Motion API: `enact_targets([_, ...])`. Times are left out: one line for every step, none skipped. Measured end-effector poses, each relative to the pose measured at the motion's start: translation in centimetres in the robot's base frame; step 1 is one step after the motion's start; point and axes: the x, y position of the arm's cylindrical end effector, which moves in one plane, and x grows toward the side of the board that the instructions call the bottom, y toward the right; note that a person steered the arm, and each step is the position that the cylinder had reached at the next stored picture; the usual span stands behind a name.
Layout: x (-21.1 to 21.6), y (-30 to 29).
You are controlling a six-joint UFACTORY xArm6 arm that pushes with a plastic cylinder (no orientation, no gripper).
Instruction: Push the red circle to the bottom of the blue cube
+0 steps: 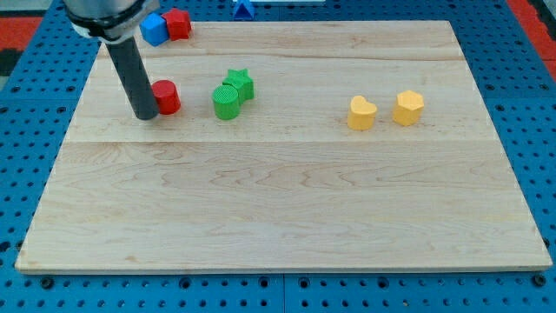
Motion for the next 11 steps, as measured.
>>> enact_targets([0.9,1.6])
enact_targets([-3.4,2.6])
enact_targets([-8.2,1.2])
enact_targets([-12.1,0.2])
enact_targets([-11.7,1.4])
enact_targets([-11.7,2.0])
enact_targets([-9.9,2.3])
enact_targets([-7.0,2.3])
enact_targets([-9.4,1.6])
enact_targets([-12.6,1.6])
enact_targets([-15.3,1.5])
